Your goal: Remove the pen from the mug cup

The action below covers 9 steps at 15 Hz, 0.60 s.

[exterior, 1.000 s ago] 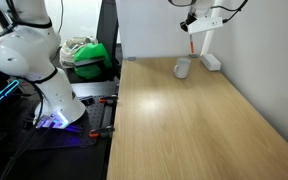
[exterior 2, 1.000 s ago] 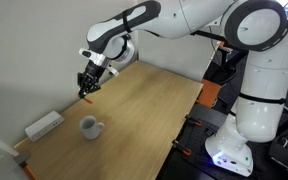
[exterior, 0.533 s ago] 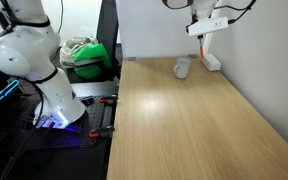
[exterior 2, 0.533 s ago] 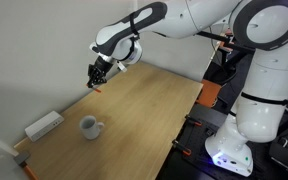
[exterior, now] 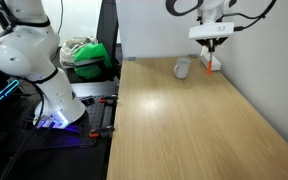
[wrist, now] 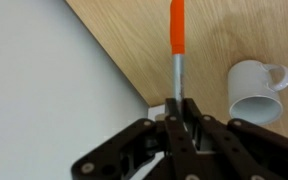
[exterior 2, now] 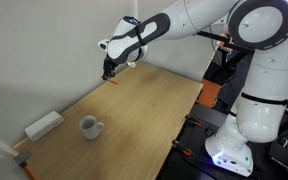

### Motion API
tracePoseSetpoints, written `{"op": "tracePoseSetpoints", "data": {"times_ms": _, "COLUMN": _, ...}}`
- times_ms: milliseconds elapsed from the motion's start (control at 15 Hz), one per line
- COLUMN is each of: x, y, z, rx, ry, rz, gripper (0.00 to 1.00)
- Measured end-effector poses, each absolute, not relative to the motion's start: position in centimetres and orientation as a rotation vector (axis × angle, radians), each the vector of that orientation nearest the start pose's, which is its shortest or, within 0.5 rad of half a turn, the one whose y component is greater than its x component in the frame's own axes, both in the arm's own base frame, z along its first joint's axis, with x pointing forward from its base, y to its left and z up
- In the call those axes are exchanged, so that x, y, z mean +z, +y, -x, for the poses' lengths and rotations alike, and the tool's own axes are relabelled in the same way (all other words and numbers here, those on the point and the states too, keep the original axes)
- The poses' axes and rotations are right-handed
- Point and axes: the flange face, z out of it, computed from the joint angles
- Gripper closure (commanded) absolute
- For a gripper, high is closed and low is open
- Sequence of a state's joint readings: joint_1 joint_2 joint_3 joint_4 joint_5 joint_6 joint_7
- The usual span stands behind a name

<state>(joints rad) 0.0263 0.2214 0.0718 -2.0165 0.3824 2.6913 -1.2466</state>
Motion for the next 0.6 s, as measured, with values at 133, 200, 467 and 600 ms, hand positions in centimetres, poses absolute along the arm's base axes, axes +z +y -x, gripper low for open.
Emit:
{"op": "tracePoseSetpoints", "data": {"times_ms": 133, "x": 38.8, "y": 3.5, "z": -62.6, "rx": -0.722, "ry": -1.441, "rz": 2.774, "gripper": 0.97}}
{"op": "tracePoseSetpoints", "data": {"times_ms": 200, "x": 38.6, "y": 3.1, "z": -62.5, "rx": -0.661, "ry": -1.411, "rz": 2.821, "gripper": 0.97}}
{"op": "tracePoseSetpoints", "data": {"times_ms": 467, "x": 37.5, "y": 3.2, "z": -61.9, "rx": -0.402, "ry": -1.285, "rz": 2.951, "gripper": 0.97}}
{"op": "tracePoseSetpoints", "data": {"times_ms": 600, "x": 37.1, "y": 3.6, "z": -61.7, "rx": -0.292, "ry": -1.226, "rz": 2.972, "gripper": 0.97}}
